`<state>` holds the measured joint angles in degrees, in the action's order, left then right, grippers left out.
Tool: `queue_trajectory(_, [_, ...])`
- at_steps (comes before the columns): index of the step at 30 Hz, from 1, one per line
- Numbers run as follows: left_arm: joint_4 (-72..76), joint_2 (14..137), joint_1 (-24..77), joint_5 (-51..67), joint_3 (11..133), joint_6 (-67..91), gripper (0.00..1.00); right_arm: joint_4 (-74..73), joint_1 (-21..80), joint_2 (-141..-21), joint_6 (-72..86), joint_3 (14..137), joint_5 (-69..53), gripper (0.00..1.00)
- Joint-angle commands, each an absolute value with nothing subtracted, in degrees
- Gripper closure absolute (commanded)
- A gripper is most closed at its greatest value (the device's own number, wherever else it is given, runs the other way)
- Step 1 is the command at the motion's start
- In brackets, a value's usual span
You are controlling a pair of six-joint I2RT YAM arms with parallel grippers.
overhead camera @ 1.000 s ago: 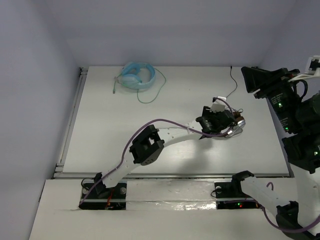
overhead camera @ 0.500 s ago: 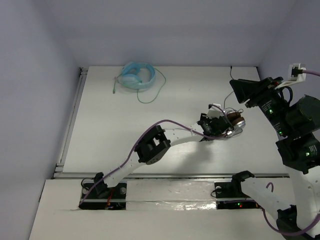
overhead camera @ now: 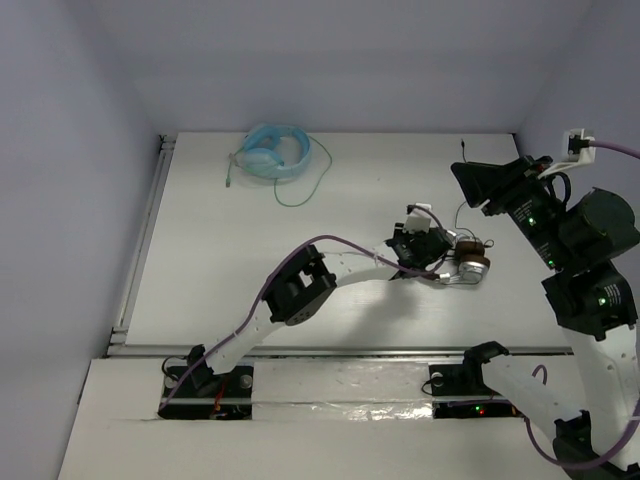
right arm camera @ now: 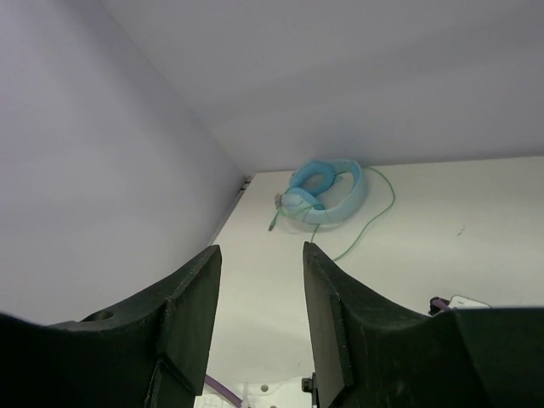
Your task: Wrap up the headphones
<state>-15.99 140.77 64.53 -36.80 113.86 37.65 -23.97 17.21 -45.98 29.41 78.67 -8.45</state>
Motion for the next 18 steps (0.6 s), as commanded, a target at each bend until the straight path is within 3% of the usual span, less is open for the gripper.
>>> queue_trajectory(1, [-18.81,138.77,62.76,-39.03,114.25,34.63,0.64,-20.30,16.88,-46.41,29.80,78.40,-9.67,0.51])
queue_trajectory(7, [-18.89,142.03,62.75,-36.48,118.82,32.17,0.58,-19.95,16.88,-45.62,29.88,76.82,-8.71,0.51])
queue_trajectory(18, [-19.86,148.00,62.75,-32.35,125.06,28.75,0.67,-20.83,16.88,-44.30,30.76,75.85,-5.45,0.52])
